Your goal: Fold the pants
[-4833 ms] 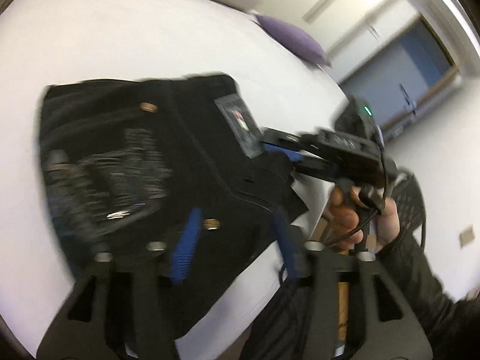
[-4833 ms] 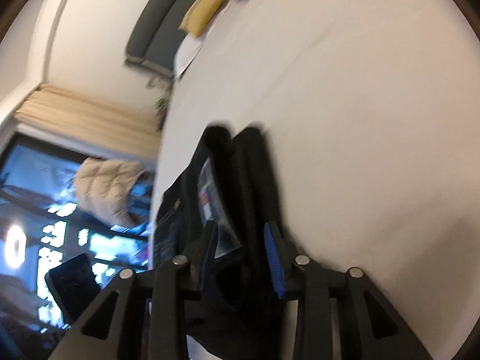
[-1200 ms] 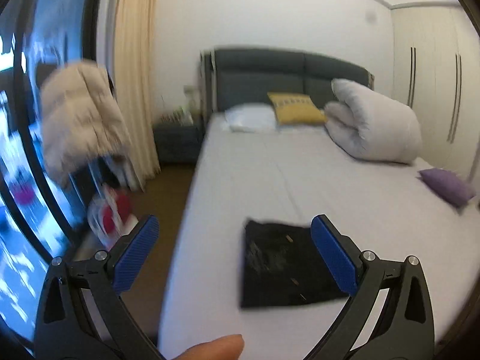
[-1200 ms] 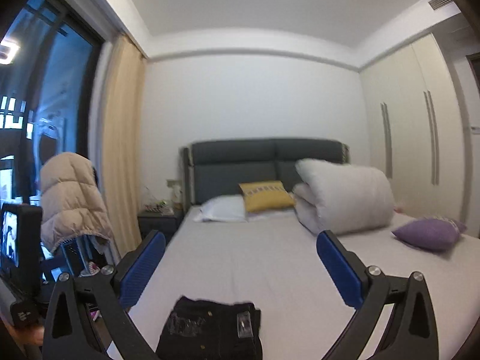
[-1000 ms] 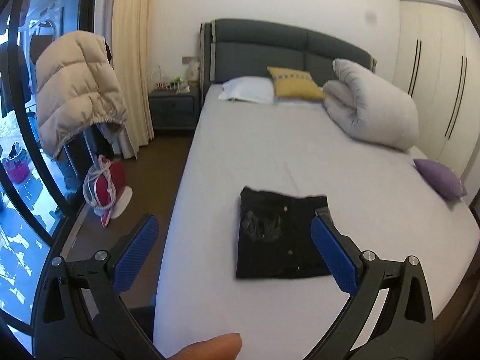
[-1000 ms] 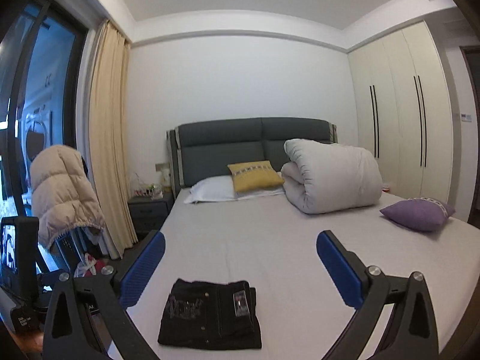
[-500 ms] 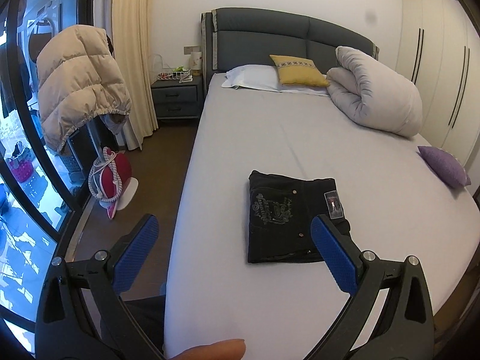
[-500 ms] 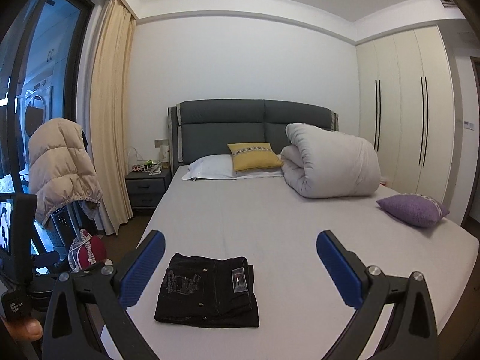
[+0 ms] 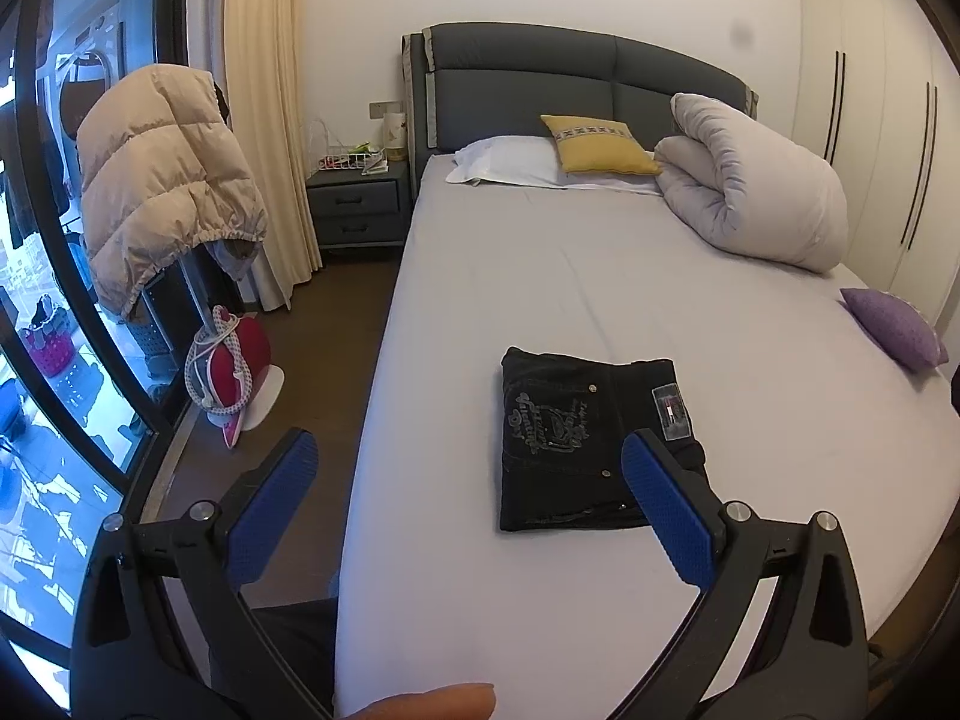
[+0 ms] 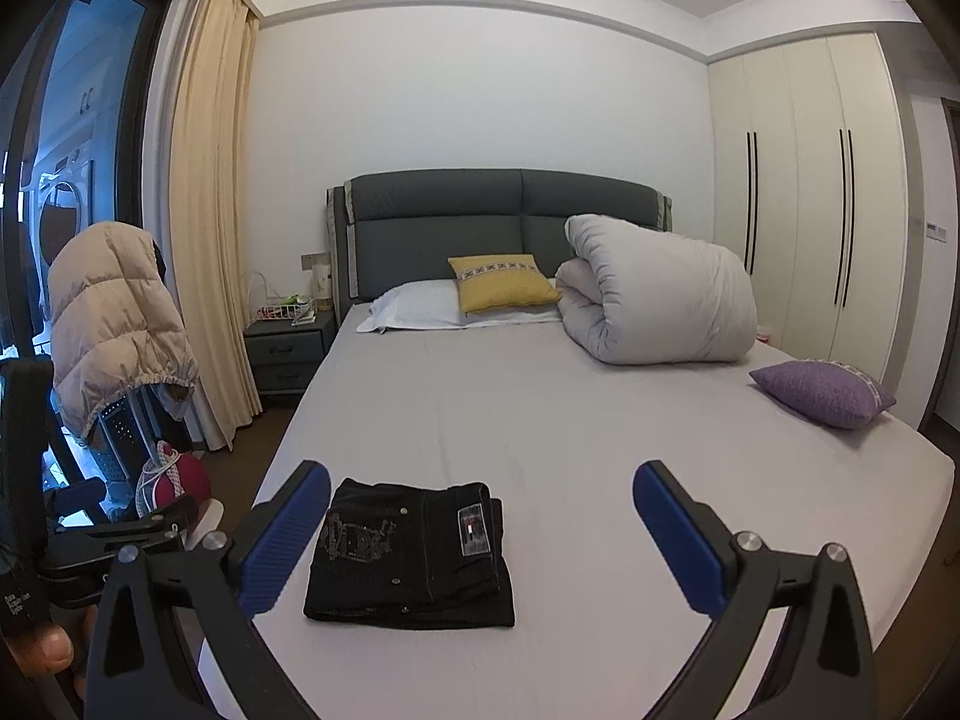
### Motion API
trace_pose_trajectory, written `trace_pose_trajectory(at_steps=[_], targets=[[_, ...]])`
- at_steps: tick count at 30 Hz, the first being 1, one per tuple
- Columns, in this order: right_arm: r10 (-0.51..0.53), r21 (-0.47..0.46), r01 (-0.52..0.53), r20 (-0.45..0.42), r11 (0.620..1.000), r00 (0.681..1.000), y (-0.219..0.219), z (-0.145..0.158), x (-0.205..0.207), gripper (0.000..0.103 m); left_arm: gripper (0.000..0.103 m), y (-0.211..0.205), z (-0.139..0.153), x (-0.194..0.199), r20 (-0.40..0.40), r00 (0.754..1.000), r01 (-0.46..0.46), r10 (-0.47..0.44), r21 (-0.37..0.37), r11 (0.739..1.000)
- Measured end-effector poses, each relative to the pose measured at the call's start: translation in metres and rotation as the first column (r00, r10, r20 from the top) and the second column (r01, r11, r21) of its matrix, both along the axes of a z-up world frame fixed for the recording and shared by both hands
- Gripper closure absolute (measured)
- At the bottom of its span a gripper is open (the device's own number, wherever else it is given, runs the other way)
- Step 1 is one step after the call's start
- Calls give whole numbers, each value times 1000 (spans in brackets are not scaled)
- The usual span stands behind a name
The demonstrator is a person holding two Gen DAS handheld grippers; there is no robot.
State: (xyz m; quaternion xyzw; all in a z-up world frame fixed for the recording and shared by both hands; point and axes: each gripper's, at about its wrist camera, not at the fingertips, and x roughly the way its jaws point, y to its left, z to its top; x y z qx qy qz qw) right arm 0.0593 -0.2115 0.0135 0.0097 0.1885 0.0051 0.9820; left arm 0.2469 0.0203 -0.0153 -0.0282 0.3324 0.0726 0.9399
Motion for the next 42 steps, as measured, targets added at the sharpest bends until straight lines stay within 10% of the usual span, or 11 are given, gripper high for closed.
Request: trace_pose_trajectory(at_steps=[42], targets=[[14, 6, -14, -93, 1000, 996, -1, -20, 3, 0, 0, 0, -9, 5, -10, 1000, -3, 3, 2, 1000]])
